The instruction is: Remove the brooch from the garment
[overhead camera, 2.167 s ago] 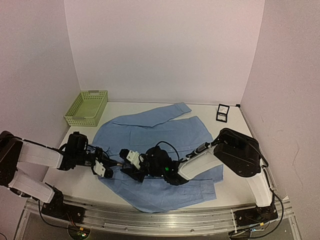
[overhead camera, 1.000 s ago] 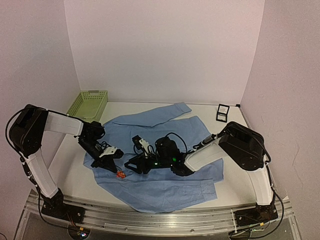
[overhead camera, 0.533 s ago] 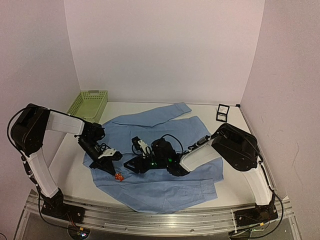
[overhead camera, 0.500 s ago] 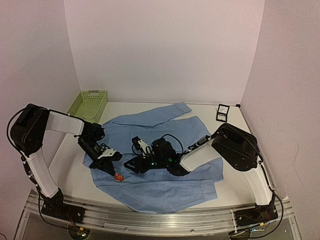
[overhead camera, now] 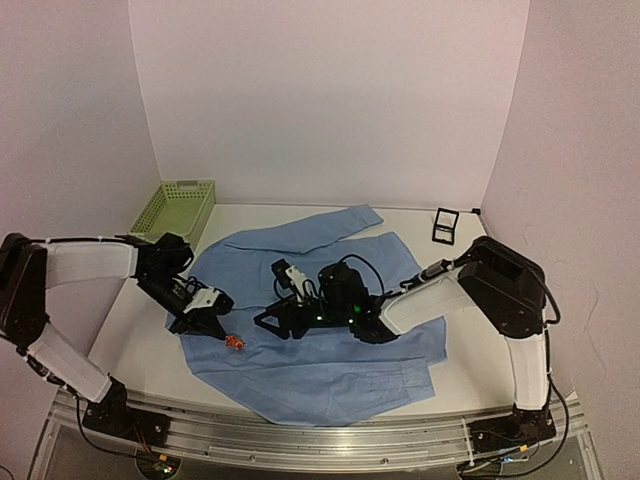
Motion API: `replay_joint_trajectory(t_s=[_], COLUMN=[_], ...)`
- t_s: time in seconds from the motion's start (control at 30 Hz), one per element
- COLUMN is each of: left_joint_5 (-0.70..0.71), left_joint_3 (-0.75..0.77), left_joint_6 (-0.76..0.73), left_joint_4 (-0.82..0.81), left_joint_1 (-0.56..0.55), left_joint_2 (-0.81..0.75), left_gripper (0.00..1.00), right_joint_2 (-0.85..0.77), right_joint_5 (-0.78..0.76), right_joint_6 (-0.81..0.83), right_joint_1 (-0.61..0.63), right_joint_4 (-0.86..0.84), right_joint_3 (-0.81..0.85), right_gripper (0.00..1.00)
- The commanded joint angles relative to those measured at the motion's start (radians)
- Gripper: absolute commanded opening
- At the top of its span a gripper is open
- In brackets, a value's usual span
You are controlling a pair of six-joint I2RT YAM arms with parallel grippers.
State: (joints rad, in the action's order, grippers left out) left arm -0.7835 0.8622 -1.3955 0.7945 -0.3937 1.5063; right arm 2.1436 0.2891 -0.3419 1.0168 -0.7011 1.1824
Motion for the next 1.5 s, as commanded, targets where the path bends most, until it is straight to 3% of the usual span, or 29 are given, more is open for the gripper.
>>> replay_joint_trajectory(t_s=[0.0, 0.17, 0.27, 0.37, 0.47, 0.6, 0.77, 0.93, 1.2, 1.47], left_joint_5=[0.052, 0.146, 0.204, 0.268, 0.303, 0.318, 0.293, 0.271, 0.261, 0.251], left_joint_3=[-0.13, -0.346, -0.422, -0.46, -0.512, -0.542, -0.568, -0.558, -0.545, -0.547], left_joint_6=[0.069, -0.002, -0.019, -0.055, -0.146, -0.268, -0.45, -0.516, -0.541, -0.538], left_joint_4=[-0.261, -0.625, -0.825, -1.018, -1.208, -1.43, -1.672, -1.781, -1.774, -1.737], left_joint_1=[-0.001, -0.002, -0.004, -0.005, -0.006, -0.007, -0.007, -0.014, -0.039, -0.056], left_joint_2=[-0.236, -0.512, -0.583, -0.595, -0.58, -0.526, -0.429, -0.361, -0.352, -0.371], left_gripper=[0.0, 0.0, 0.0, 0.0, 0.0, 0.0, 0.0, 0.0, 0.0, 0.0], right_joint_2=[-0.139, -0.214, -0.235, -0.255, -0.241, -0.174, -0.121, -0.084, -0.001, 0.026], right_joint_5=[-0.019, -0.043, -0.007, 0.0, 0.042, 0.149, 0.187, 0.199, 0.238, 0.229], right_joint_6=[0.137, 0.157, 0.079, 0.008, -0.188, -0.49, -0.578, -0.592, -0.63, -0.635], right_joint_1=[-0.001, -0.004, -0.026, -0.047, -0.095, -0.159, -0.141, -0.121, -0.091, -0.083], right_joint_4=[-0.002, 0.022, 0.022, 0.022, 0.025, 0.026, 0.025, 0.042, 0.046, 0.024], right_joint_3=[-0.059, -0.101, -0.1, -0.072, -0.007, 0.09, 0.199, 0.249, 0.345, 0.363], right_gripper=[0.56, 0.57, 0.58, 0.59, 0.63, 0.79, 0.75, 0.68, 0.62, 0.35])
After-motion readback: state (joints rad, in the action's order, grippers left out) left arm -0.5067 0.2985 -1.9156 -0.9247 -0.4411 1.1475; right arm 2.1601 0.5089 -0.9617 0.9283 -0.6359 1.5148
